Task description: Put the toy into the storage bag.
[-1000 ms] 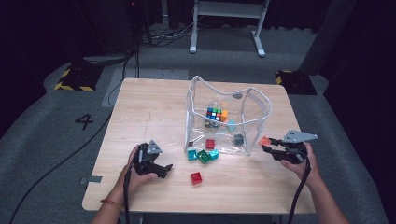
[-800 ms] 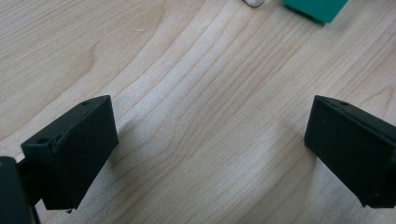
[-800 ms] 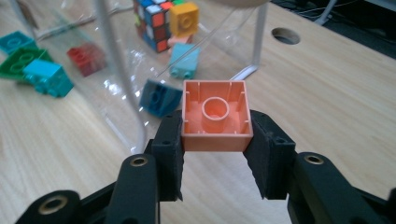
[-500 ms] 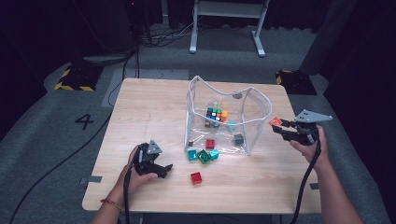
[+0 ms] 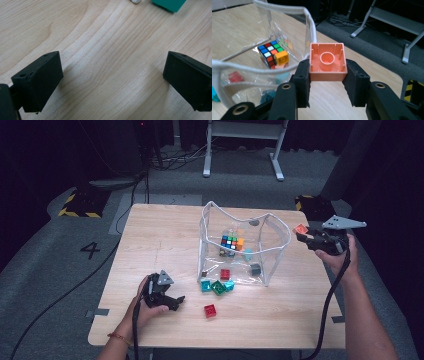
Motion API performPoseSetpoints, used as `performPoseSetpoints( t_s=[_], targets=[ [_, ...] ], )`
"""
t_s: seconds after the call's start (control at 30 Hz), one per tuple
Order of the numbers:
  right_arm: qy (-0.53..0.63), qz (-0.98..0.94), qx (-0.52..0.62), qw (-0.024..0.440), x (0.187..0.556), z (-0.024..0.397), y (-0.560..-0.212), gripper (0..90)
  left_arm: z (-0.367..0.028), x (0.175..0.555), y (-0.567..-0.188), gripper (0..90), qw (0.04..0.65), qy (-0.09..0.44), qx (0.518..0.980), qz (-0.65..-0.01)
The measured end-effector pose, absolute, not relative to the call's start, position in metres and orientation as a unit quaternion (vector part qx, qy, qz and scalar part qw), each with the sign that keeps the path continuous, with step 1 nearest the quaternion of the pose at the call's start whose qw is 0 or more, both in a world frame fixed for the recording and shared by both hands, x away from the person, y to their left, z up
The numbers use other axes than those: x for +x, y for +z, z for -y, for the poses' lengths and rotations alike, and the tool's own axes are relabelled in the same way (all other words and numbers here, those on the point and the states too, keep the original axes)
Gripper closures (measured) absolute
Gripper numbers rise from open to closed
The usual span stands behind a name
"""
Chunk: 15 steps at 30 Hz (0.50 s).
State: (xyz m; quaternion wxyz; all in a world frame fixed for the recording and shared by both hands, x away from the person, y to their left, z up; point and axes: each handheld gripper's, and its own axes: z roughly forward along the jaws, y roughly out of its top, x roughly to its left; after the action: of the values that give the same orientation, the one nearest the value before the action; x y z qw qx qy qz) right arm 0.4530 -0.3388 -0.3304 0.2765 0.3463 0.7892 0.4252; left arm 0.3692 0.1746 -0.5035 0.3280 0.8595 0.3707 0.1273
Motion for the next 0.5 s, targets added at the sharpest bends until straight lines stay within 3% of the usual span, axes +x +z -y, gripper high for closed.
performPoseSetpoints(
  t_s=[0.5],
  targets=[
    [0.424,-0.798,0.317,0.29,0.459,0.313,-0.3,59.0,-0.175,0.369,-0.504,2.6,0.328,0.127,0.86,-0.371]
  ],
)
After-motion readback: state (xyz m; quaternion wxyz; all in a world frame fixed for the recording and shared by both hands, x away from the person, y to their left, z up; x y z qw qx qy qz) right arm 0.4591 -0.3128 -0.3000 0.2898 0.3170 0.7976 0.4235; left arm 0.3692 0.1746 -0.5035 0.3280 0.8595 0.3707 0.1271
